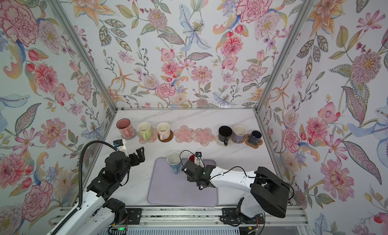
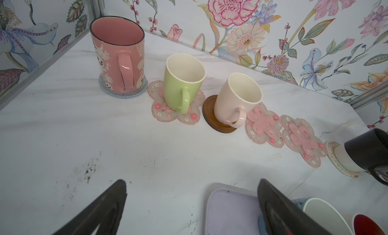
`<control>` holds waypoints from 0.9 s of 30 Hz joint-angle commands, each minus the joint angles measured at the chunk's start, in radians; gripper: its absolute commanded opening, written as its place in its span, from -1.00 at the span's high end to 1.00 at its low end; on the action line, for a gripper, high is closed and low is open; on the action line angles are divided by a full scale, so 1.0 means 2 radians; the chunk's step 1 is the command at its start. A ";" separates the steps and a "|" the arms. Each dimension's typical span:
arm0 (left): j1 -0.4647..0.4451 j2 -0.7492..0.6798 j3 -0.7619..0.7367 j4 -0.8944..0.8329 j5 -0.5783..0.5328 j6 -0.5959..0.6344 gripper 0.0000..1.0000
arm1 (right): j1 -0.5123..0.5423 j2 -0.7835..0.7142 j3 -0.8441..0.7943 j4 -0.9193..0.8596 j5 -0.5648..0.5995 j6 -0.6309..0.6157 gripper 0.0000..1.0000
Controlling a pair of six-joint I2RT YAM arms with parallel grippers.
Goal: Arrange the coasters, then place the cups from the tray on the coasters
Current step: 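Lower the right gripper onto the red-lined white mug's rim and close it, then lift the red-lined white mug and carry it toward the pink flower coasters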
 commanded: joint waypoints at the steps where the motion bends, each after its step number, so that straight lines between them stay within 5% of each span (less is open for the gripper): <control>1: 0.001 0.000 -0.002 -0.008 0.001 -0.002 -0.98 | -0.006 0.010 0.011 -0.001 0.004 -0.004 -0.31; 27: 0.002 -0.002 0.003 -0.015 0.000 -0.002 -0.98 | -0.003 0.023 0.021 -0.003 0.007 -0.030 0.88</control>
